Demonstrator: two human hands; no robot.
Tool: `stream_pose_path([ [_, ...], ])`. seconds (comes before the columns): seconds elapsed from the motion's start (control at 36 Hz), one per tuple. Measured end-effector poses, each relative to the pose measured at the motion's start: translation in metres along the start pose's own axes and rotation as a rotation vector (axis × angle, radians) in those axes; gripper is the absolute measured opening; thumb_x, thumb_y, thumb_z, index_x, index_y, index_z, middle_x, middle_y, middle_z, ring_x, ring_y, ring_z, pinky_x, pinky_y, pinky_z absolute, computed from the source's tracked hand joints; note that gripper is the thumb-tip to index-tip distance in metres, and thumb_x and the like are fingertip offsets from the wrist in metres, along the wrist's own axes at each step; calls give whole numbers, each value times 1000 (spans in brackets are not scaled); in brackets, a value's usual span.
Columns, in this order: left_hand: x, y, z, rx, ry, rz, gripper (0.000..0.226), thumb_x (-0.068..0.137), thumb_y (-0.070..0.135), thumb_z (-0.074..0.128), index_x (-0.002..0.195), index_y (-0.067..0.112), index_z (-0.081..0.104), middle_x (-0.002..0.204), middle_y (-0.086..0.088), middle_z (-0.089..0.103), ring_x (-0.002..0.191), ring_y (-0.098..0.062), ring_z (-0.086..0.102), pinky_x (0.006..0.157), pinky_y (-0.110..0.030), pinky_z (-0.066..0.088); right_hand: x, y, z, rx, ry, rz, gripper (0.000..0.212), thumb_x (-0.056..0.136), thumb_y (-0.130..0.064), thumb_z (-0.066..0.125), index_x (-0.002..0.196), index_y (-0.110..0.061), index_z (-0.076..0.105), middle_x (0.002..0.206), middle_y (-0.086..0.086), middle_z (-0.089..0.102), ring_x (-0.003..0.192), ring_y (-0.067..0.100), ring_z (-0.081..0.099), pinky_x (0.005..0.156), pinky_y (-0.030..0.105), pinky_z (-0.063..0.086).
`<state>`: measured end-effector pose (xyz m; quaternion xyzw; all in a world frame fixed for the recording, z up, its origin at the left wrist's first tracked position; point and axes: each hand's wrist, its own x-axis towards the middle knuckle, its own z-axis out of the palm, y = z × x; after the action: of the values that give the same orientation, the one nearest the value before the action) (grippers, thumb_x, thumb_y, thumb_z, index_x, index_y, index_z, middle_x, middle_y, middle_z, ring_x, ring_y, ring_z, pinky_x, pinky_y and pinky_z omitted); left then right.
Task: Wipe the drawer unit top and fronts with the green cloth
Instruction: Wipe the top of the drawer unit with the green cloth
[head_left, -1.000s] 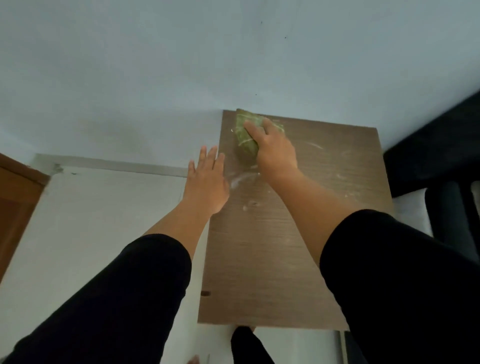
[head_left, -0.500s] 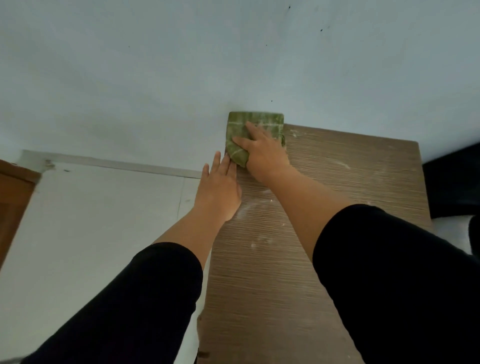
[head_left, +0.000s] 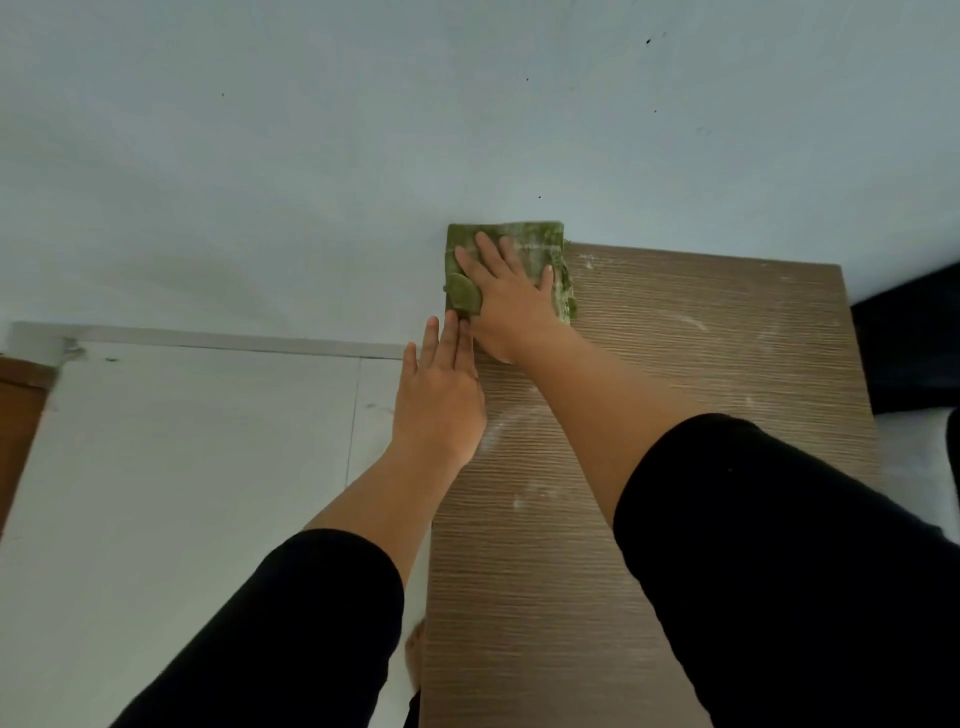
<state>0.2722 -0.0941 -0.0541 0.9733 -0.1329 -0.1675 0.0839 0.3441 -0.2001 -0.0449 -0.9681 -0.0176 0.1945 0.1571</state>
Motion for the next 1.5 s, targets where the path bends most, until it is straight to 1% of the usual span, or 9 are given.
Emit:
stream_pose_path([
  [0.06, 0, 0, 0, -13, 12, -6, 54, 100, 22, 20, 149, 9, 1, 159, -8, -3, 146, -24, -5, 118, -40, 3, 1, 6, 4, 32, 9, -26, 64, 95, -31, 41, 149, -30, 7, 159, -7, -6, 145, 15, -13, 112, 56, -10],
  [0.11, 0, 2, 0, -32, 15, -15, 53, 100, 23, 19, 149, 9, 2, 159, -7, -1, 146, -23, -5, 118, -40, 2, 0, 10, 5, 26, 24, -47, 64, 96, -30, 41, 149, -30, 6, 159, -8, -7, 145, 13, -13, 113, 54, -12],
  [0.31, 5, 18, -7, -56, 66, -67, 55, 98, 24, 24, 149, 6, 12, 158, -10, 9, 146, -26, -2, 118, -40, 5, -5, 21, 4, 18, 34, -77, 66, 95, -24, 41, 149, -30, 4, 158, -10, -8, 145, 10, -12, 114, 50, -12],
  [0.5, 3, 51, 0, -72, 96, -30, 55, 99, 23, 24, 149, 5, 9, 158, -10, 9, 146, -25, -2, 119, -39, 3, -15, 53, -1, 36, 43, -60, 60, 98, -30, 36, 149, -30, 5, 158, -10, -6, 145, 9, -12, 114, 49, -12],
  [0.69, 5, 81, 7, -2, 27, 13, 56, 99, 25, 22, 149, 7, 2, 159, -8, 2, 146, -24, -7, 119, -39, 1, -28, 88, -11, 65, 35, -54, 64, 96, -24, 39, 150, -30, 5, 158, -11, -6, 145, 9, -12, 114, 48, -12],
  [0.83, 7, 108, 13, 61, -28, 64, 54, 100, 26, 19, 149, 9, 3, 159, -5, 1, 146, -21, -7, 119, -41, 2, -38, 125, -20, 81, 48, -16, 70, 92, -15, 42, 149, -30, 5, 158, -11, -6, 145, 9, -12, 114, 48, -12],
  [0.97, 12, 135, 17, 55, -80, -49, 55, 100, 31, 15, 148, 7, 2, 159, -9, -1, 146, -23, -3, 119, -39, 1, -51, 166, -29, 82, 77, 14, 74, 89, -9, 43, 149, -31, 5, 158, -11, -4, 145, 8, -11, 115, 48, -10],
  [1.14, 15, 146, 11, 115, -134, -132, 68, 97, 47, 22, 148, 5, 4, 159, -10, 1, 146, -23, -2, 118, -39, 1, -64, 204, -37, 90, 89, 58, 76, 88, -9, 43, 149, -31, 4, 158, -11, -5, 145, 9, -11, 115, 48, -10],
  [1.5, 18, 159, 8, 189, -171, -205, 70, 97, 47, 24, 148, 4, 4, 158, -11, 1, 146, -26, 0, 119, -43, 6, -91, 269, -49, 125, 140, 218, 74, 91, -10, 44, 150, -28, 5, 158, -10, -6, 145, 10, -12, 116, 49, -9],
])
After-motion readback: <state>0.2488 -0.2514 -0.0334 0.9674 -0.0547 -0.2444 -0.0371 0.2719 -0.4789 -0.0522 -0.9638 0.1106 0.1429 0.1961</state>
